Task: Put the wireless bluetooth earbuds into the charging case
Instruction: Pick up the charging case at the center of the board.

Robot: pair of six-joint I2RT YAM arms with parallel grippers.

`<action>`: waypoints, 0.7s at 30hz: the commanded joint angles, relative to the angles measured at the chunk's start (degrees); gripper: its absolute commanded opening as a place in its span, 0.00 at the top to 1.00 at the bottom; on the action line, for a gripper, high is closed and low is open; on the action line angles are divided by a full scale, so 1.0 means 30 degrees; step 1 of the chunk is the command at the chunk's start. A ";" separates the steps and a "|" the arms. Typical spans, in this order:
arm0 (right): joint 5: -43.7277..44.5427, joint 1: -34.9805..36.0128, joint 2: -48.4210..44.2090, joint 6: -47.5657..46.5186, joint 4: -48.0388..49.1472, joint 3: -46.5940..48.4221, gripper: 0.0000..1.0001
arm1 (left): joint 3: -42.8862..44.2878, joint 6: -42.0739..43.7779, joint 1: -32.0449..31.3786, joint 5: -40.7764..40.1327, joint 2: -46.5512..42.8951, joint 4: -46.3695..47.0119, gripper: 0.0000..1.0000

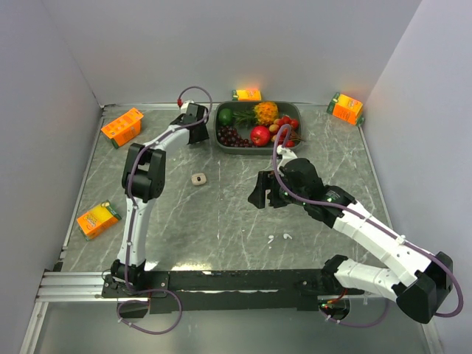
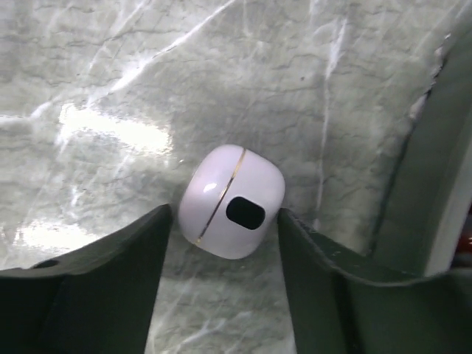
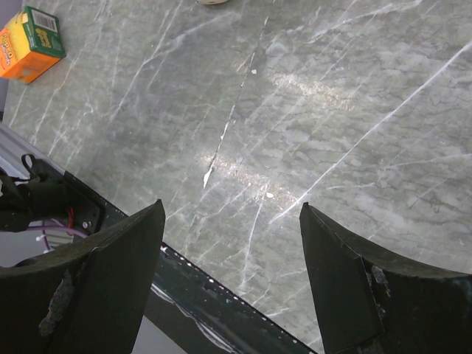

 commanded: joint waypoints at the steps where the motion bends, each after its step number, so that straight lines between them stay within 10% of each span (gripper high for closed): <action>1: 0.0248 -0.0051 -0.0602 -0.0151 0.0607 0.0233 0.19 | -0.0498 0.0444 0.0242 -0.0029 -0.0319 -0.1621 0.44; 12: 0.0161 -0.0080 -0.1305 0.0230 0.0460 0.0409 0.19 | -0.5415 0.0884 0.0418 -0.0937 -0.5880 0.0252 0.81; 21: 0.0599 0.0008 -0.3062 0.0582 0.0431 -0.0672 0.19 | -1.4811 0.0618 -0.2067 0.1874 -1.4550 0.3062 0.86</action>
